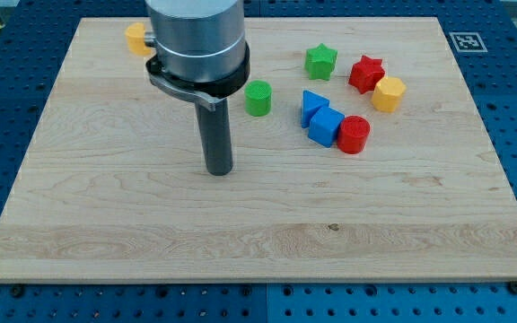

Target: Move your arm to the center right

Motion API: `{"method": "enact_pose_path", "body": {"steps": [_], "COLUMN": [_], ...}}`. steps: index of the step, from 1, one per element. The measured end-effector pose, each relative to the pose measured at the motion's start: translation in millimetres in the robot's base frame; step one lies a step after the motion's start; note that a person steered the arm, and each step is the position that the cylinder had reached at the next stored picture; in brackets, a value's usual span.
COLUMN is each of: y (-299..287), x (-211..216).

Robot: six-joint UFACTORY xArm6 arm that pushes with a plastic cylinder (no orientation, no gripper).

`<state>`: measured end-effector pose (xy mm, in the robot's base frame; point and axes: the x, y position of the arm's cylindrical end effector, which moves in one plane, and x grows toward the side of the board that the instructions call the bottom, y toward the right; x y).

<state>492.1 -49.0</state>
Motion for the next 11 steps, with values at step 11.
{"method": "enact_pose_path", "body": {"steps": [11], "y": [272], "x": [28]}}
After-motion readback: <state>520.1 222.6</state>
